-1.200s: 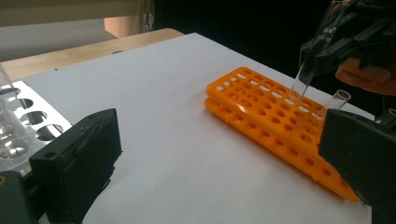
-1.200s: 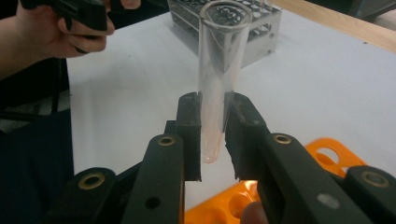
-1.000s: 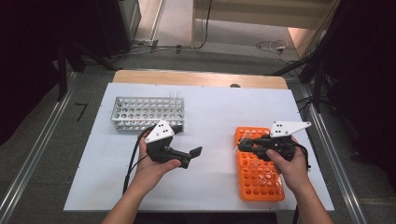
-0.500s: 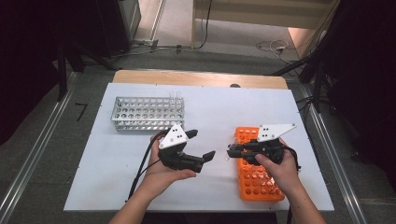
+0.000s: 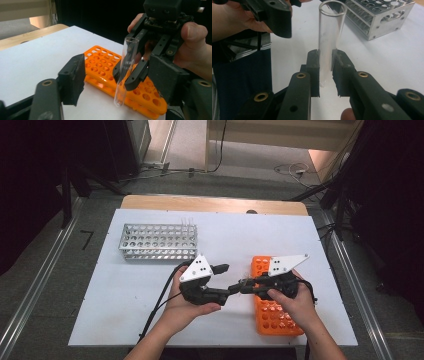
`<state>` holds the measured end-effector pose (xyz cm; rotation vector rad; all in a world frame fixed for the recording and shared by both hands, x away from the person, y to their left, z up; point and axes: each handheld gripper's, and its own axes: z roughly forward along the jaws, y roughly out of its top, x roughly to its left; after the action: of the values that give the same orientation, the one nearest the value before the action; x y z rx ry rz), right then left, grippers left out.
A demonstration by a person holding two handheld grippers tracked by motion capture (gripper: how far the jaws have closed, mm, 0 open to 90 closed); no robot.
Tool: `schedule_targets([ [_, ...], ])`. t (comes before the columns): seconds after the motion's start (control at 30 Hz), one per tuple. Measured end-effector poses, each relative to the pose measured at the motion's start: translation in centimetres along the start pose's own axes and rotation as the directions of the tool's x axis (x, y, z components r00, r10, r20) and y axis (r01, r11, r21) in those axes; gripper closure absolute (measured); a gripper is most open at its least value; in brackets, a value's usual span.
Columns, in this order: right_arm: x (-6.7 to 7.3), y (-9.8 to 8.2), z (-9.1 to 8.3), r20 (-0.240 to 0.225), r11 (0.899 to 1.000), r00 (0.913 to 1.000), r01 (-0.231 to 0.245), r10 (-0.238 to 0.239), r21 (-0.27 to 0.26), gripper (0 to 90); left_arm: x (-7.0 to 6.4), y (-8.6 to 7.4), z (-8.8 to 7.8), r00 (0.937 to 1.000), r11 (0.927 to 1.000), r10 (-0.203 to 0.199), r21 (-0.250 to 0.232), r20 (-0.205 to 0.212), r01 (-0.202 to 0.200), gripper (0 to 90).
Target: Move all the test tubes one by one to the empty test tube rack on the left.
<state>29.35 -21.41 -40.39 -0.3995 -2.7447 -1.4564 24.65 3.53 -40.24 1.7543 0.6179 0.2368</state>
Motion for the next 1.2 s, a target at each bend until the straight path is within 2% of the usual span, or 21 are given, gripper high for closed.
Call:
schedule_targets([
  [0.23, 0.3, 0.2, 0.2, -0.018, 1.0, 0.9996, 0.021, -0.021, 0.006, 73.7, -0.5, 0.2, 0.6, 0.9996, 0.9999, 0.01, -0.005, 0.027, -0.01, 47.2],
  [0.77, 0.8, 0.4, 0.4, -0.046, 0.999, 0.9977, 0.052, -0.051, 0.017, 73.7, -1.1, 0.2, 1.3, 0.9979, 0.9997, 0.024, -0.003, 0.061, -0.024, 69.8],
  [1.0, 0.8, 0.3, 0.5, -0.047, 0.998, 0.9974, 0.056, -0.055, 0.018, 73.7, -1.0, 0.2, 1.3, 0.9973, 0.9997, 0.024, -0.006, 0.069, -0.024, 73.1],
  [1.2, 0.7, 0.3, 0.4, -0.052, 0.999, 0.9973, 0.052, -0.051, 0.013, 73.5, -1.0, 0.3, 1.1, 0.9975, 0.9993, 0.036, -0.009, 0.061, -0.036, 74.6],
])
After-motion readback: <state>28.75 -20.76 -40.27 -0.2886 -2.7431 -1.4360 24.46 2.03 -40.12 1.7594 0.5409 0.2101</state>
